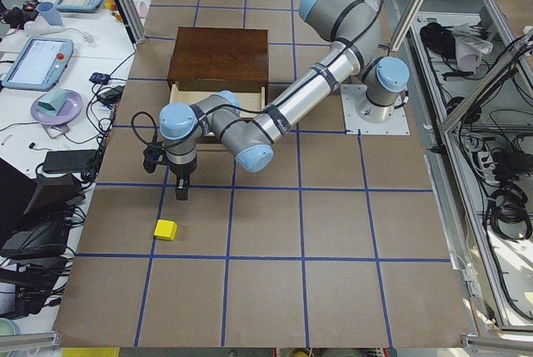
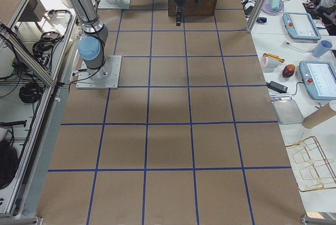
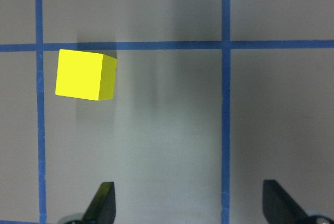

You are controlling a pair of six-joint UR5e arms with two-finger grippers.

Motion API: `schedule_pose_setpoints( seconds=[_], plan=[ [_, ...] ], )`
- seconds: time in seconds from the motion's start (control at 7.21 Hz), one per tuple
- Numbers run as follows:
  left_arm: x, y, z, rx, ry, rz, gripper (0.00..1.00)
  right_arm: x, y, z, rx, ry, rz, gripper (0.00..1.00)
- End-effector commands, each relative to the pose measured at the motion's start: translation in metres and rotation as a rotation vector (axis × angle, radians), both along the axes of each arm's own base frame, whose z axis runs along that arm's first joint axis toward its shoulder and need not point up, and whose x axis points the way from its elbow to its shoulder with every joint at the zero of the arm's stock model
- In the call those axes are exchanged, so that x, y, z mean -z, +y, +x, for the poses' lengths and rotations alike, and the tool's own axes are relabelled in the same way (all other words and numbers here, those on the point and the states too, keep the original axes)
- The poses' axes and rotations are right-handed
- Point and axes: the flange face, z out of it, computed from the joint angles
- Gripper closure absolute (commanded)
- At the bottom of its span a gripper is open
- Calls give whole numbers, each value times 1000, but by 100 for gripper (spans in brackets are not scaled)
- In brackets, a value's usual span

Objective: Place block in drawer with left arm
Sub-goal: 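Lower the left gripper and grasp the yellow cube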

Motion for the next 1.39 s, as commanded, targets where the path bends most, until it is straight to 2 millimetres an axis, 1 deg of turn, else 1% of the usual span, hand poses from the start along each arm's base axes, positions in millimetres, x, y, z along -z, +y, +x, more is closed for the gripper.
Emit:
schedule_pose_setpoints(
  seconds=[0.0,0.14,0.42,0.55,0.69,0.83,0.97,1.25],
  plan=[
    [32,-16,30,86,-5,-9,0,0,0,-1,1,0,0,0],
    [41,-11,55,74,-13,-15,0,0,0,0,0,0,0,0],
    [56,-20,72,120,-54,-38,0,0,0,0,0,0,0,0],
    [57,-25,78,122,-66,-48,0,0,0,-1,1,0,0,0],
    [63,-32,84,121,-69,-54,0,0,0,0,0,0,0,0],
    [78,-37,88,123,-57,-55,0,0,0,0,0,0,0,0],
    [88,-41,89,128,-42,-65,0,0,0,0,0,0,0,0],
    [104,-46,90,134,-25,-86,0,0,0,0,0,0,0,0]
  ],
)
